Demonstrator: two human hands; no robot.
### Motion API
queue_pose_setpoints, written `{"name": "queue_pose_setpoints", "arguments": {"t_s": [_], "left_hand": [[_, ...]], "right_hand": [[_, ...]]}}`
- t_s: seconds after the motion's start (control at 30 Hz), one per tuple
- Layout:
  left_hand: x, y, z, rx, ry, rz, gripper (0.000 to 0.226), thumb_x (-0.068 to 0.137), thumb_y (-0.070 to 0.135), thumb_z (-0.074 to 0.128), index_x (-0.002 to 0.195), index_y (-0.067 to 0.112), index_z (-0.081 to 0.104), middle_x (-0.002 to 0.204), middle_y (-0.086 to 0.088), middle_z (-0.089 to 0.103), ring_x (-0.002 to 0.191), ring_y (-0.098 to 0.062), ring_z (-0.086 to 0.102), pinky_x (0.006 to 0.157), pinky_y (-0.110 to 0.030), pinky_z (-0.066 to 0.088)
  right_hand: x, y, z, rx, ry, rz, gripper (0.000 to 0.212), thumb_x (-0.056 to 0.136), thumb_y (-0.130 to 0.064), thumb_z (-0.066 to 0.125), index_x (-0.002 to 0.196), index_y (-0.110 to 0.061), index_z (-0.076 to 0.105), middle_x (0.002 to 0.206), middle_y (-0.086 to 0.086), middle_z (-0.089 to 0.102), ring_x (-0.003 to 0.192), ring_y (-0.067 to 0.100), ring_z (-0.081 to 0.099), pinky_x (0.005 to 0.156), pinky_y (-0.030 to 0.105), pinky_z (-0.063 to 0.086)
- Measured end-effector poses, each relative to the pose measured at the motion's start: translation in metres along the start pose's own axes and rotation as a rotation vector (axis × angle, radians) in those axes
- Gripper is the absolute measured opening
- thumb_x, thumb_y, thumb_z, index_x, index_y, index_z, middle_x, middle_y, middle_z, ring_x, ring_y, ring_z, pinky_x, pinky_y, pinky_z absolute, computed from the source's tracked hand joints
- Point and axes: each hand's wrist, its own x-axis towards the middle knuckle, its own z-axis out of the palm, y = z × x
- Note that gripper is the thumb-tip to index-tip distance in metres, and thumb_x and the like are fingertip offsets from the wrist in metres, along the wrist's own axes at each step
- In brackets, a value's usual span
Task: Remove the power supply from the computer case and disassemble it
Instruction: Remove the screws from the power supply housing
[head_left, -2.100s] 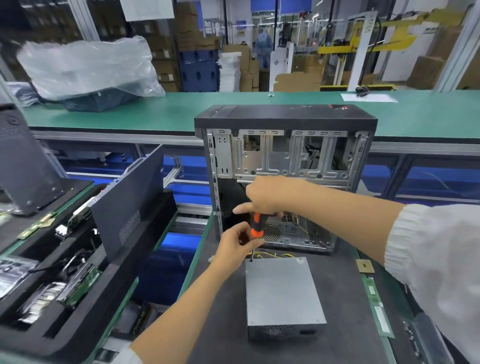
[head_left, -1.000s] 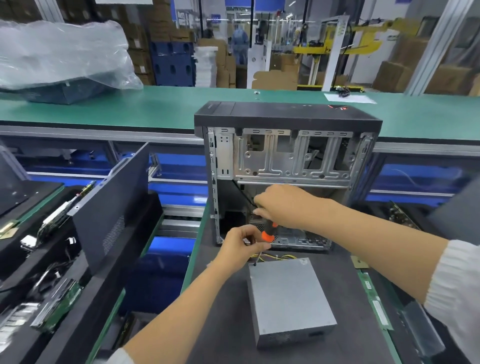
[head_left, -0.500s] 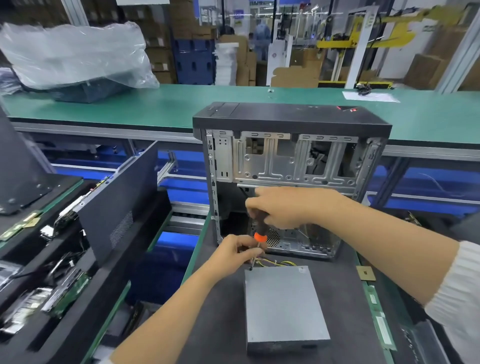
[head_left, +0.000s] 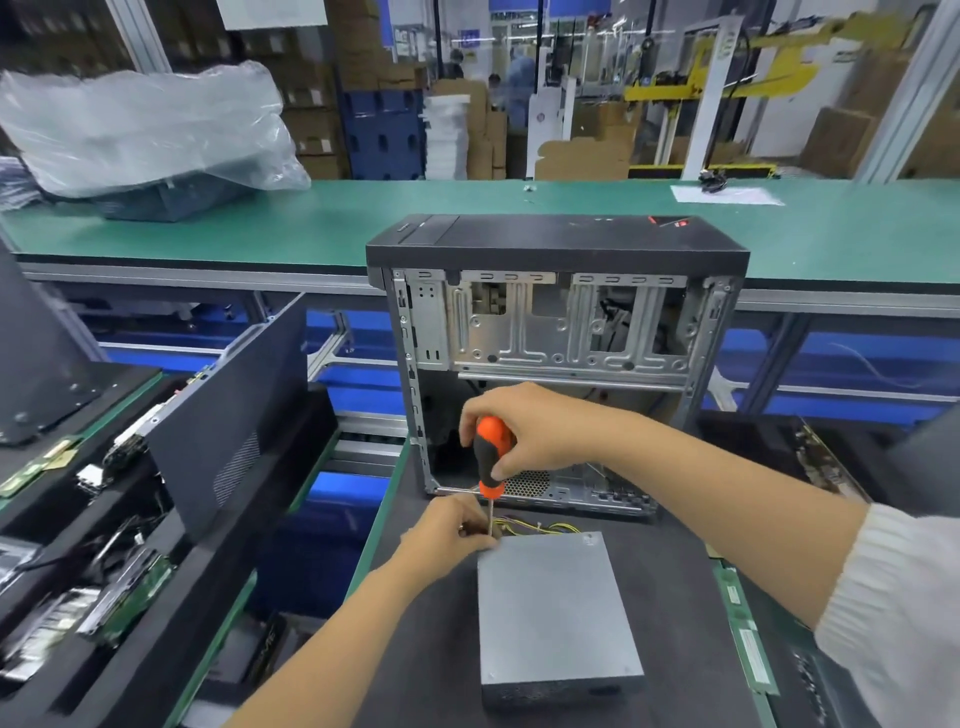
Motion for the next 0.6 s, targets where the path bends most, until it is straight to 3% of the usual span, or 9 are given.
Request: {"name": "queue_pose_setpoints", "arguments": {"t_s": [0.07, 0.17, 0.27, 0.43, 0.6], "left_hand": [[0.001, 0.0, 0.001, 0.047, 0.012, -0.011, 0.008, 0.083, 0.027, 0.076, 0.086, 0.019, 0.076, 0.092, 0.009, 0.063, 0.088, -0.013, 0.062, 0.085, -0.046, 0.053], [0.001, -0.001, 0.0, 0.128, 0.003, 0.062, 0.014, 0.086, 0.027, 0.073, 0.089, 0.013, 0.074, 0.093, 0.005, 0.061, 0.086, -0.015, 0.06, 0.083, -0.037, 0.052], [0.0, 0.0, 0.002, 0.318, -0.008, 0.173, 0.02, 0.095, 0.03, 0.061, 0.1, 0.013, 0.07, 0.1, 0.003, 0.058, 0.089, -0.016, 0.058, 0.082, -0.03, 0.049], [-0.002, 0.004, 0.005, 0.724, -0.03, 0.29, 0.022, 0.103, 0.029, 0.042, 0.113, 0.017, 0.058, 0.115, 0.002, 0.051, 0.097, -0.021, 0.059, 0.073, -0.034, 0.044], [0.002, 0.016, 0.007, 1.029, -0.07, 0.423, 0.031, 0.09, 0.008, 0.055, 0.12, 0.014, 0.05, 0.12, -0.007, 0.054, 0.107, -0.029, 0.057, 0.087, -0.037, 0.04]], "right_hand": [[0.0, 0.0, 0.007, 0.16, 0.066, 0.022, 0.034, 0.075, -0.014, 0.075, 0.104, -0.026, 0.062, 0.096, -0.011, 0.058, 0.075, -0.003, 0.053, 0.055, 0.007, 0.037], [-0.002, 0.004, 0.015, 0.332, 0.145, 0.077, 0.03, 0.079, -0.014, 0.074, 0.102, -0.025, 0.06, 0.083, -0.013, 0.052, 0.062, -0.003, 0.051, 0.048, 0.007, 0.036], [-0.01, 0.009, 0.011, 0.306, 0.212, 0.12, 0.028, 0.081, -0.019, 0.073, 0.104, -0.024, 0.057, 0.082, -0.01, 0.052, 0.066, 0.004, 0.049, 0.054, 0.014, 0.036], [-0.033, 0.024, -0.008, 0.265, 0.331, 0.172, 0.026, 0.083, -0.021, 0.072, 0.101, -0.024, 0.054, 0.072, -0.012, 0.046, 0.057, 0.003, 0.043, 0.052, 0.017, 0.03], [-0.056, 0.043, -0.012, 0.184, 0.333, 0.228, 0.026, 0.082, -0.022, 0.073, 0.101, -0.019, 0.055, 0.071, -0.012, 0.047, 0.06, 0.002, 0.046, 0.053, 0.016, 0.03]]}}
